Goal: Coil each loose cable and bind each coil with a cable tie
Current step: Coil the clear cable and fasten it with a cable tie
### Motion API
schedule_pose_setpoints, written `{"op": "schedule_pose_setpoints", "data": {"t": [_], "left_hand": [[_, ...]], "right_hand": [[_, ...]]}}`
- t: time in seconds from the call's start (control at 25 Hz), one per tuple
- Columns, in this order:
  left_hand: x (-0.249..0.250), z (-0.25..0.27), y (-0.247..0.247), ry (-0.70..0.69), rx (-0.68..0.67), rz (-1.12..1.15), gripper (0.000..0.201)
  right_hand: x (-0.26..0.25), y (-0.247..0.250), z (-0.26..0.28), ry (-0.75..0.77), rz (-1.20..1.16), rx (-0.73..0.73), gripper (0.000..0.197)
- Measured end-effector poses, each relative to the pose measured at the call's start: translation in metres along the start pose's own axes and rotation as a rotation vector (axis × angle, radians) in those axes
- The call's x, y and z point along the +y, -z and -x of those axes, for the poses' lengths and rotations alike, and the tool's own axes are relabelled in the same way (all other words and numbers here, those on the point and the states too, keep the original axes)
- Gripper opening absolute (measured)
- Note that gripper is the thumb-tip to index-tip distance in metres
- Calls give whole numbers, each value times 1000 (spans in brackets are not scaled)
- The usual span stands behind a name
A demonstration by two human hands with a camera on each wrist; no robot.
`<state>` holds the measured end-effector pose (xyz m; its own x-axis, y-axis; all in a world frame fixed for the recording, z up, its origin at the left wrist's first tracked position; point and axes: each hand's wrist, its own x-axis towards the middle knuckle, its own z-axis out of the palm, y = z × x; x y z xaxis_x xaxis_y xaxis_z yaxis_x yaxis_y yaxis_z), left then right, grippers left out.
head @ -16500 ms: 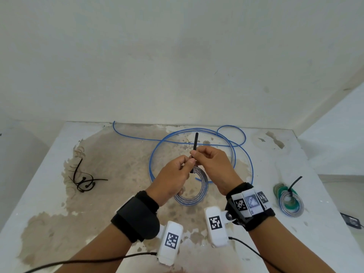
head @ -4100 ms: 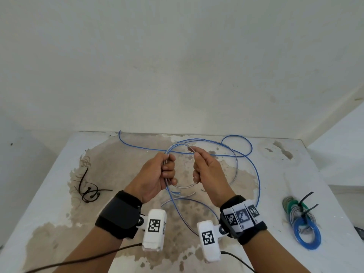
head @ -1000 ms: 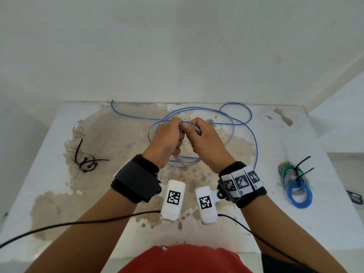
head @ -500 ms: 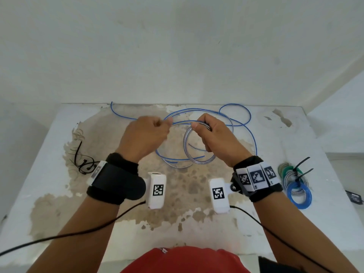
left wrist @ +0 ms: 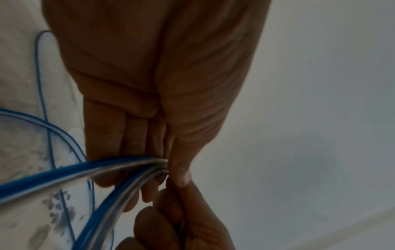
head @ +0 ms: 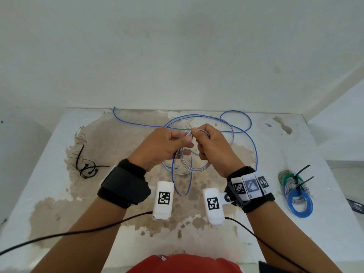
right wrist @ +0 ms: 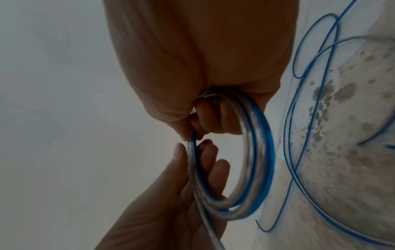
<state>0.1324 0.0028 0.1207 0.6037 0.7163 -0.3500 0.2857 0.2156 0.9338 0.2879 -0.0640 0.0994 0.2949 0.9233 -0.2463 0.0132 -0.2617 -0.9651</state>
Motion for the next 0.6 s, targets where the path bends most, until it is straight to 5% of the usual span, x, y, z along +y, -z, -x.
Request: {"op": "schedule_pose_setpoints", "data": {"t": [0.24,0.6], "left_hand": [[4,3,5,77,-11,107,17],[-4,1,4,97,75,281,21]], "right_hand": [[-6,1,0,47,-109,-33,19],[-10,2,-5,132,64,-64,19]]}}
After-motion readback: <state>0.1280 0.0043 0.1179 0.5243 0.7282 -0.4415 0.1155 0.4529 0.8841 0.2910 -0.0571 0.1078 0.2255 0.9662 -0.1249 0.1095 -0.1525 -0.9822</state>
